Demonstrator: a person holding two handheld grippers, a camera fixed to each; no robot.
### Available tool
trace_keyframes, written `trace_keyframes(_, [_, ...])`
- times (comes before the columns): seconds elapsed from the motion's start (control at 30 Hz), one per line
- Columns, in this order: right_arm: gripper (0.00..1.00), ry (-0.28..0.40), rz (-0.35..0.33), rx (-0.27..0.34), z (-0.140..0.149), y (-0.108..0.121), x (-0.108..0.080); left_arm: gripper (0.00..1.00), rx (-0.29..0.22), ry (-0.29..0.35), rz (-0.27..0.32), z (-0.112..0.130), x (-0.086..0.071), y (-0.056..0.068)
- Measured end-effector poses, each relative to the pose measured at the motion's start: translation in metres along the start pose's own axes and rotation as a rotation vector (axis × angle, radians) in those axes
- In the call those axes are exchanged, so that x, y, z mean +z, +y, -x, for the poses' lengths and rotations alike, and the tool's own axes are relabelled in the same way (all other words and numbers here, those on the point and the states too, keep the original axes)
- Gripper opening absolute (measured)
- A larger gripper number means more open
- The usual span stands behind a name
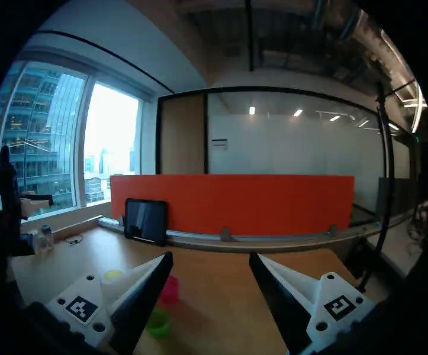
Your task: Pour water
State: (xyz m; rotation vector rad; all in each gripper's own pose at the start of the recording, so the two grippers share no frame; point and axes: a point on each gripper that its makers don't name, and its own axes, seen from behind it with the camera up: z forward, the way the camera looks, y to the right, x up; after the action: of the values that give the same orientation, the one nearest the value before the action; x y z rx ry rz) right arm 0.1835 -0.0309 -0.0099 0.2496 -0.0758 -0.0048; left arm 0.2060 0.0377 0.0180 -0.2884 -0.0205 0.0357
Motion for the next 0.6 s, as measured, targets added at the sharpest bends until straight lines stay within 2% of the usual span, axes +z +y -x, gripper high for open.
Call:
trace_keyframes(0.2, [1.00,0.009,-0.113,-0.026,-0.008,-0.021,-0.004,0.97,0.022,-0.005,0.061,0.004,0.002,0.005])
trace_keyframes(0.37, [1.00,0.013,-0.198,-0.031,-0.013,-0.040,-0.009,0.98,0.023,-0.026,0.127,0.008,0.001,0.016])
trace_keyframes(0.6, [1.00,-0.008,-0.253,-0.005,-0.012,-0.048,-0.009,0.97,0.029,-0.035,0.185,0.014,0.001,0.025])
